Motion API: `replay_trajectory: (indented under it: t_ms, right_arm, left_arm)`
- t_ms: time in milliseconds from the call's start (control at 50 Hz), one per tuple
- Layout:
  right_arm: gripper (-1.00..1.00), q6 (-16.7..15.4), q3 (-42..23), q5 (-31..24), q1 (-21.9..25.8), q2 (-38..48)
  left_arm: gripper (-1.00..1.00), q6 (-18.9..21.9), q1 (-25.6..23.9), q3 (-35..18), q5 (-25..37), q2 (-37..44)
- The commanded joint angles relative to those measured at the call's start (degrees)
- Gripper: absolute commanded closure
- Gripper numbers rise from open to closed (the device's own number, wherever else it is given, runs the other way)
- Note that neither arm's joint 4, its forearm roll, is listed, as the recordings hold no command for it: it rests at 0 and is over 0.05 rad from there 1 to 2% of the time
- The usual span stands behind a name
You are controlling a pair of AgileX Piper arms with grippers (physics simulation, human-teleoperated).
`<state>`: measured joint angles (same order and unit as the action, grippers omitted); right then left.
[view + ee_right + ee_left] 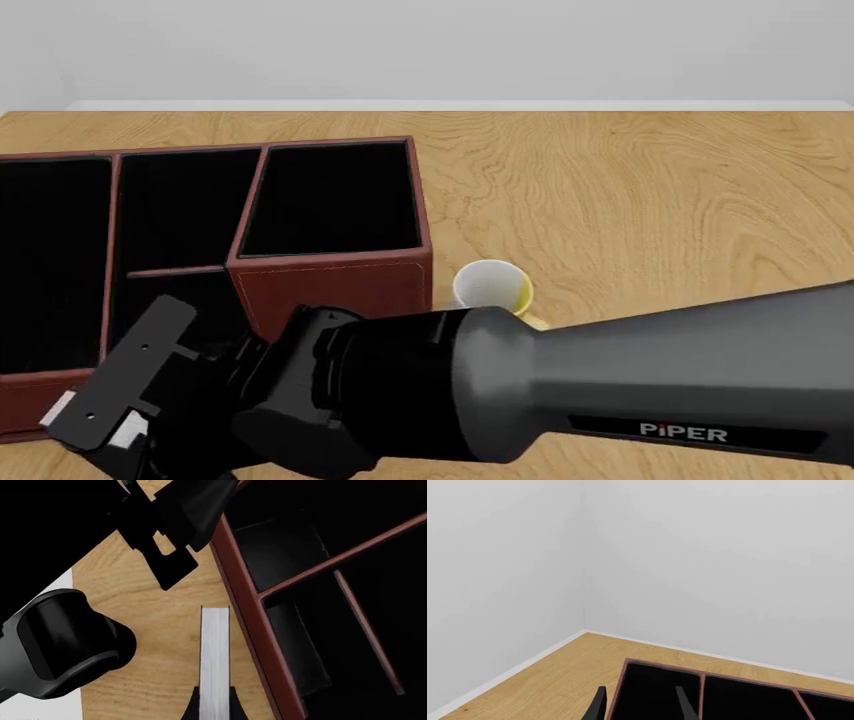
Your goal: Pick up the book and place it in the right compartment of the caddy.
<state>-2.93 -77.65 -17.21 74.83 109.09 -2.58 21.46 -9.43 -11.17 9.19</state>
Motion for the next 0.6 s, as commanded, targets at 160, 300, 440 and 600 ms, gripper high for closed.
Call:
replay_trajectory:
  t_ms: [160,300,440,600]
  right_arm:
    - [1.0,0.13,-0.23,-0.87,0.69,-0.22]
    - [1.0,-0.31,-0.21,-2.0,1.0,-1.56]
    - [1.0,-0.08,1.64,-2.54,2.0,-4.31]
    - [1.0,-0.18,3.83,-3.1,2.39,-8.08]
  left_arm:
    - [-1.0,-0.21,-0.08,-0.08,0.61,-0.55]
    - [-1.0,-0.36,-0.07,-0.3,3.06,-3.09]
    - [-1.0,-0.59,-0.34,-1.08,9.38,-9.1]
    - [-1.0,-0.5,-0.6,-1.7,9.73,-9.16]
